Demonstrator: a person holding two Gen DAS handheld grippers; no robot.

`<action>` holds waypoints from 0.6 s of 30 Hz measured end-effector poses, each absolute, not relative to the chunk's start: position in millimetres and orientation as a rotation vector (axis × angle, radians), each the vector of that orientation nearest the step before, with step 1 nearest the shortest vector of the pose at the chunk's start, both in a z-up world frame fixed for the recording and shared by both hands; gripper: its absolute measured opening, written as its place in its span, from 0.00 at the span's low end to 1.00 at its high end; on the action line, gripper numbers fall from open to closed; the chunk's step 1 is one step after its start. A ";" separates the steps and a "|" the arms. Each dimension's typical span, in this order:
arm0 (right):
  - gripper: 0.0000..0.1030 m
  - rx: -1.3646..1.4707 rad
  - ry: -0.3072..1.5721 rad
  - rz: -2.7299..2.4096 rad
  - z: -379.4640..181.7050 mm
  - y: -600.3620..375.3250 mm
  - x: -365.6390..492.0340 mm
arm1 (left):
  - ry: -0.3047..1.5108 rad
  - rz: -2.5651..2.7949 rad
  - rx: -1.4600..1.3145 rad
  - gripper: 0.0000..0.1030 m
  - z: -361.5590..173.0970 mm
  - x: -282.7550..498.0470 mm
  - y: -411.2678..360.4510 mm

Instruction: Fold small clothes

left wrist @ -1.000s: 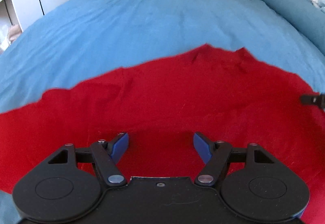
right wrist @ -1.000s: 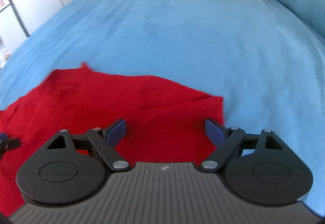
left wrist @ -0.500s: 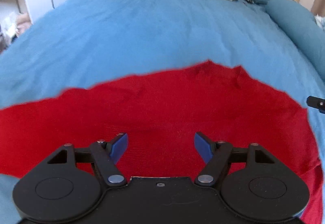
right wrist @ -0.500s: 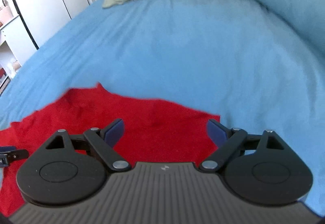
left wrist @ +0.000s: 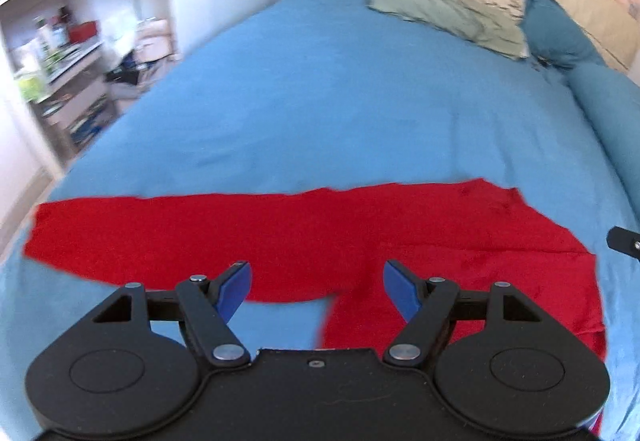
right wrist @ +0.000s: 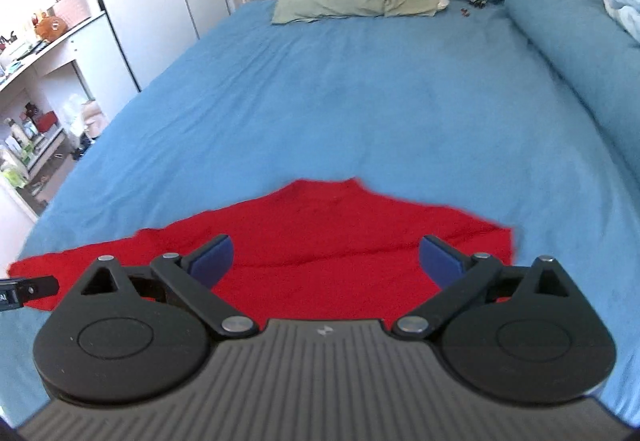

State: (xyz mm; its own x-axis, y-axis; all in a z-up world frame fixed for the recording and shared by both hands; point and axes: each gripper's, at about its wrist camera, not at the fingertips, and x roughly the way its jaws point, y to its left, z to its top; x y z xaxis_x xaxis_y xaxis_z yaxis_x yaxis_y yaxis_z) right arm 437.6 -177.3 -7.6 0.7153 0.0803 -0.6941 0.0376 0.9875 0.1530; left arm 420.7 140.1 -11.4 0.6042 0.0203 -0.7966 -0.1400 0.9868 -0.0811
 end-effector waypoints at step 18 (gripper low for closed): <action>1.00 0.178 0.896 0.080 -78.6 37.4 443.9 | 0.958 0.300 -0.352 0.86 -92.2 393.0 402.0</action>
State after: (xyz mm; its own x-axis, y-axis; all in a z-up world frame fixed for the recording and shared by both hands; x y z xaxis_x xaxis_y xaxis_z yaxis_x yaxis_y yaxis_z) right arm 443.9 37.4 -78.6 0.6229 0.1437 -0.7690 0.0051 0.9822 0.1877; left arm 393.0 402.0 -92.2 0.5420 0.0933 -0.8352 -0.4002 0.9025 -0.1589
